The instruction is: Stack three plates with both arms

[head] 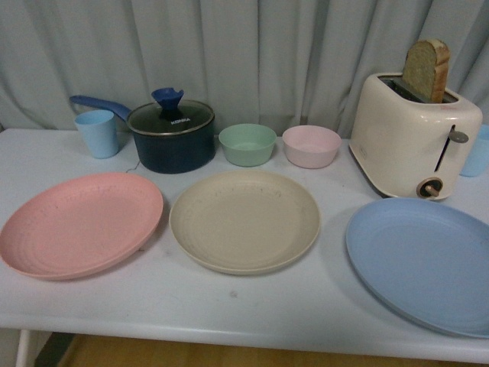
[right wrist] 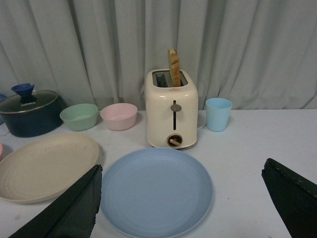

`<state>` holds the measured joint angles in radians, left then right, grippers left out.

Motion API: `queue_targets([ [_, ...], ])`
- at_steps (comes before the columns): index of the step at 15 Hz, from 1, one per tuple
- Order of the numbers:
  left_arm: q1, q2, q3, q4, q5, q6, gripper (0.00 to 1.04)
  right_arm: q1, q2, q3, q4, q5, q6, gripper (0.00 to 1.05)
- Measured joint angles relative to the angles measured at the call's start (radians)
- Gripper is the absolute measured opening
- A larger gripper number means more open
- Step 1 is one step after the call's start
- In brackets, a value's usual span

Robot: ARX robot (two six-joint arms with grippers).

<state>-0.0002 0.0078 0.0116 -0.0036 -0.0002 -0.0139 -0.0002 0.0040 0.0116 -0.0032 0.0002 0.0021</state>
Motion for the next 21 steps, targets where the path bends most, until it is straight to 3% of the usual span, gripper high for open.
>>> queue_targets([
  [21,0.0,0.0,0.0,0.0,0.0,0.0,0.98,0.0,0.0,0.0,0.0,0.0,0.0,0.98],
])
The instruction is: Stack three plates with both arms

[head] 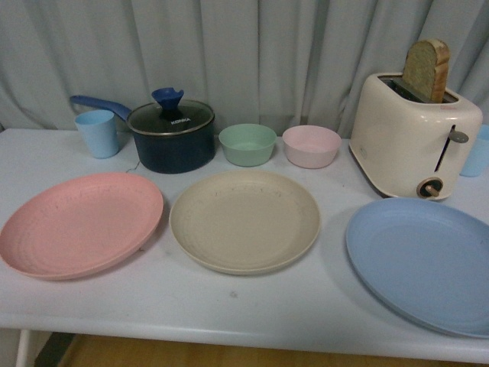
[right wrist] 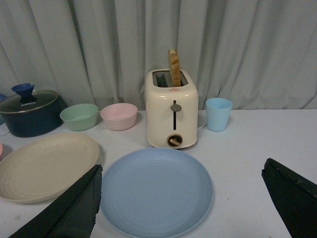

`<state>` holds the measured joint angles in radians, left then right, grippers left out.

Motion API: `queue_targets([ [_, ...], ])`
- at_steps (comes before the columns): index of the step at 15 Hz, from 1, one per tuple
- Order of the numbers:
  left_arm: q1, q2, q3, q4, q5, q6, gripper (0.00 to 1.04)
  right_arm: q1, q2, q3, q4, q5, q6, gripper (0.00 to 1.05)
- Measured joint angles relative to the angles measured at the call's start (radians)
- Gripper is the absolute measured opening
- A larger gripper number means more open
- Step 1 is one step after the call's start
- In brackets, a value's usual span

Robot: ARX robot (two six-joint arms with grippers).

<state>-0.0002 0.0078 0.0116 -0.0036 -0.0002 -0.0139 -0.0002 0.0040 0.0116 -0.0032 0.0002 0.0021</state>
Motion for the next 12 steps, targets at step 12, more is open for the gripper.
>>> queue_targets([
  [12,0.0,0.0,0.0,0.0,0.0,0.0,0.98,0.0,0.0,0.0,0.0,0.0,0.0,0.98],
])
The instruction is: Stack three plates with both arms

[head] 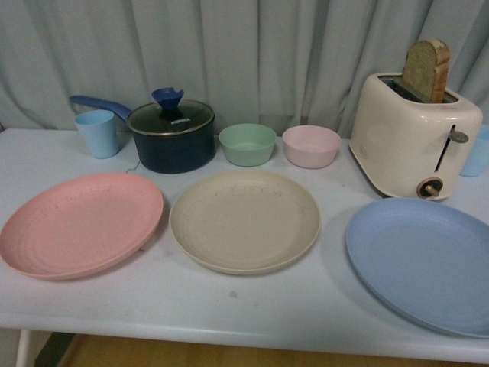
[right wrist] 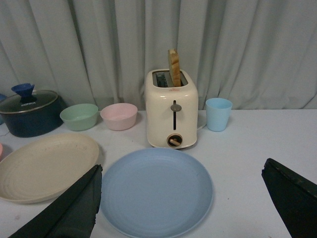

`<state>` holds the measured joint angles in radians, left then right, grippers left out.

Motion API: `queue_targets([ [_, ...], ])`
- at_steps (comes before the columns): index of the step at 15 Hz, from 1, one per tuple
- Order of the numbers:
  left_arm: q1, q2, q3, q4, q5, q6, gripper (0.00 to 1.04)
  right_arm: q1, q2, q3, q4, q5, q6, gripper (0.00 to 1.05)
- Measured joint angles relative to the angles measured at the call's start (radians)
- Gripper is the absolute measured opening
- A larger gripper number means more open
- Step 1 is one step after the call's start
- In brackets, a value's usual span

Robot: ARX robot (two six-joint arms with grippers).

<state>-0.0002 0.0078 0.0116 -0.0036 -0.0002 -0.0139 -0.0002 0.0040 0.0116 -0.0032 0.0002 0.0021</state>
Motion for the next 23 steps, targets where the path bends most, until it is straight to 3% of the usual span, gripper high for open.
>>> queue_targets([
  [23,0.0,0.0,0.0,0.0,0.0,0.0,0.98,0.0,0.0,0.0,0.0,0.0,0.0,0.98],
])
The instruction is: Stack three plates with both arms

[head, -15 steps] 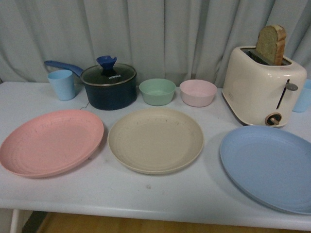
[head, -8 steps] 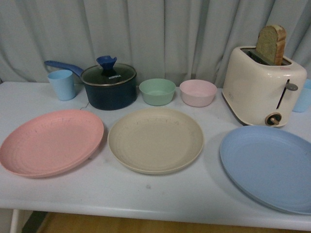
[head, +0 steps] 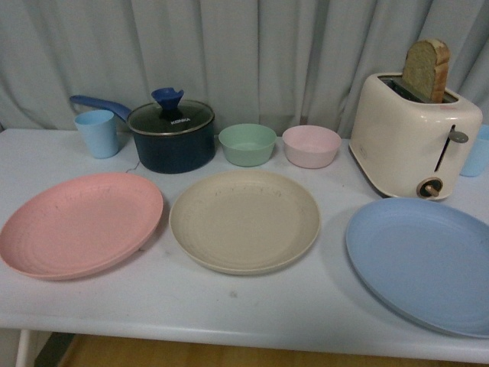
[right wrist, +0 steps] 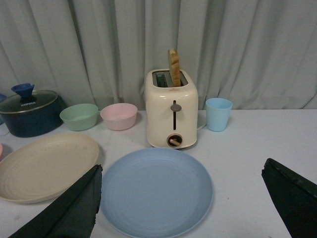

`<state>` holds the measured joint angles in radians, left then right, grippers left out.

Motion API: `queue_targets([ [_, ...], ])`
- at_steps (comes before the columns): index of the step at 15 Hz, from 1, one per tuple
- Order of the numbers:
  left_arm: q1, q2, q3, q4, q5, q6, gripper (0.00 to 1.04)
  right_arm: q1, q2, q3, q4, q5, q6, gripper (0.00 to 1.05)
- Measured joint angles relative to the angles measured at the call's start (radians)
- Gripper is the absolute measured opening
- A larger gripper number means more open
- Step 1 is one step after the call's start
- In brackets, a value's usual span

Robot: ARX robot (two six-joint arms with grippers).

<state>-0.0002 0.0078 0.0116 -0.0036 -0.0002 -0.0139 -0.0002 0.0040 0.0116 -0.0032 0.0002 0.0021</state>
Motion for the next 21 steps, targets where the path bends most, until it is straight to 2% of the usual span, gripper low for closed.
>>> queue_targets([
  [19,0.0,0.0,0.0,0.0,0.0,0.0,0.98,0.0,0.0,0.0,0.0,0.0,0.0,0.98],
  [20,-0.005,0.003,0.002,-0.018,-0.014,0.0,0.98,0.0,0.0,0.0,0.0,0.0,0.0,0.98],
  [21,-0.058,0.074,0.044,-0.124,-0.14,-0.002,0.98,0.0,0.0,0.0,0.0,0.001,0.0,0.98],
])
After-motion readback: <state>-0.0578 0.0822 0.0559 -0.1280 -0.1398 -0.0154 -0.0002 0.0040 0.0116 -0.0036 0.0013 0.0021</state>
